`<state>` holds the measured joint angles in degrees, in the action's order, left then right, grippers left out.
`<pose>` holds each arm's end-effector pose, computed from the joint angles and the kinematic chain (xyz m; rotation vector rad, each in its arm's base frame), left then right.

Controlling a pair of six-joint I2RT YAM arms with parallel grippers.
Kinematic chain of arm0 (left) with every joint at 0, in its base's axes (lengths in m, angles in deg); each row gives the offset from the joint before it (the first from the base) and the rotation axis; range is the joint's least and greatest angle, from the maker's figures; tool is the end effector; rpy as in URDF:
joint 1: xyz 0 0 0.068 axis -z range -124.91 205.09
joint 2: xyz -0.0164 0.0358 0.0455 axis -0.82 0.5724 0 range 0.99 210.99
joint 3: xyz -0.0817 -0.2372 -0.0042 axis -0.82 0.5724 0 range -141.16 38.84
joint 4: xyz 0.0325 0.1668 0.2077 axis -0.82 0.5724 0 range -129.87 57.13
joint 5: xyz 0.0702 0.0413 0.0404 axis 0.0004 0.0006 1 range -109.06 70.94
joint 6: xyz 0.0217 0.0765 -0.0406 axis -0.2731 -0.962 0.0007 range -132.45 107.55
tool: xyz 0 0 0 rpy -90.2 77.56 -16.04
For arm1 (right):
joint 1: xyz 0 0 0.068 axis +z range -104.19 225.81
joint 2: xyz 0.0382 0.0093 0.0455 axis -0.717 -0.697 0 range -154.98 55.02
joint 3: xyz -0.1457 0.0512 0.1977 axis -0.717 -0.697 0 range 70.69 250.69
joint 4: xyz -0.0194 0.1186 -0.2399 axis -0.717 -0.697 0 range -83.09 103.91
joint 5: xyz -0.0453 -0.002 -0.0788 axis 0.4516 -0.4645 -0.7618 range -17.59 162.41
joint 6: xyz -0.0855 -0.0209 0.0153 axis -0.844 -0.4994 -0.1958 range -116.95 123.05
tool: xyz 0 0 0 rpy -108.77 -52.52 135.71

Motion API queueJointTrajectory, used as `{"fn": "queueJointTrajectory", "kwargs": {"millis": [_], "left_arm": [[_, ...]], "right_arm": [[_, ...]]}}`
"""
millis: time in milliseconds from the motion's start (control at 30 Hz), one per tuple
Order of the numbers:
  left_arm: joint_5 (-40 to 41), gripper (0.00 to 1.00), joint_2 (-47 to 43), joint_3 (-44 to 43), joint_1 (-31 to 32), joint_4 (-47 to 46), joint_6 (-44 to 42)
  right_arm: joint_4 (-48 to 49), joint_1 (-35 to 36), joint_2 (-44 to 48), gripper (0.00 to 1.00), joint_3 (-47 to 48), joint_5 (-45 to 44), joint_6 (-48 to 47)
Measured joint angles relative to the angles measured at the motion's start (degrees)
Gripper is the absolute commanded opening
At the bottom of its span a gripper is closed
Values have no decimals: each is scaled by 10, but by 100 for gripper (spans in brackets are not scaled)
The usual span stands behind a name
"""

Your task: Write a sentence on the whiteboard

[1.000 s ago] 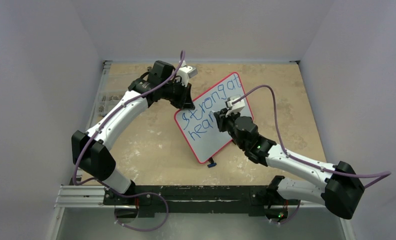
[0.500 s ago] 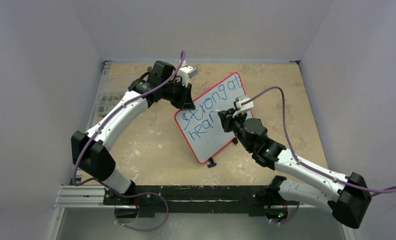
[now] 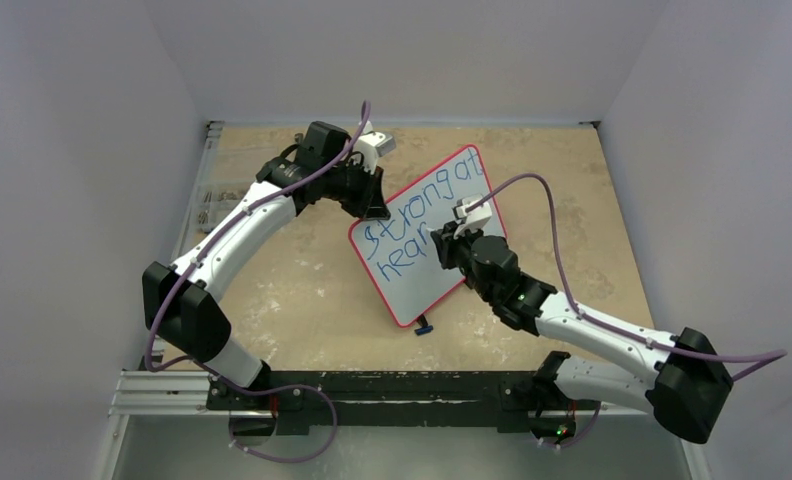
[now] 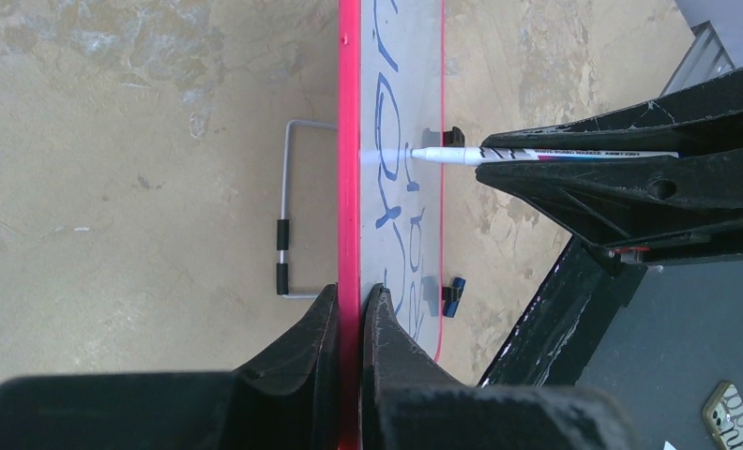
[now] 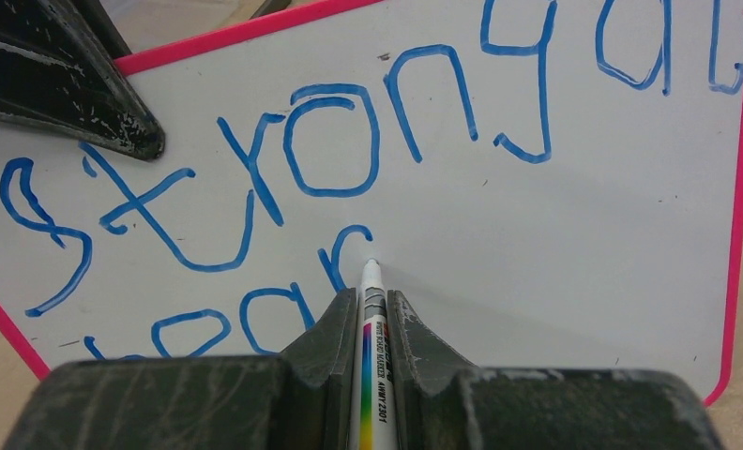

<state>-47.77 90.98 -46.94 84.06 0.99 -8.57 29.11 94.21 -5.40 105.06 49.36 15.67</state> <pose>0.3117 -0.2162 0.2942 0.7654 2.2762 -0.8652 0.2215 0.2026 0.2386 -0.2554 1.7454 0.4242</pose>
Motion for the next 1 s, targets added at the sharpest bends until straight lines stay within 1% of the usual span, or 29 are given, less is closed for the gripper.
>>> {"fn": "queueJointTrajectory", "kwargs": {"millis": [300,700,1000], "left_arm": [[4,0,0,0,0,2,0],[3,0,0,0,0,1,0],[0,0,0,0,0,1,0]], "right_arm": [[11,-1,-8,0,0,-8,-1],[5,-23,-11,0,1,-30,-7],[-20,-23,24,0,6,-26,-9]]}}
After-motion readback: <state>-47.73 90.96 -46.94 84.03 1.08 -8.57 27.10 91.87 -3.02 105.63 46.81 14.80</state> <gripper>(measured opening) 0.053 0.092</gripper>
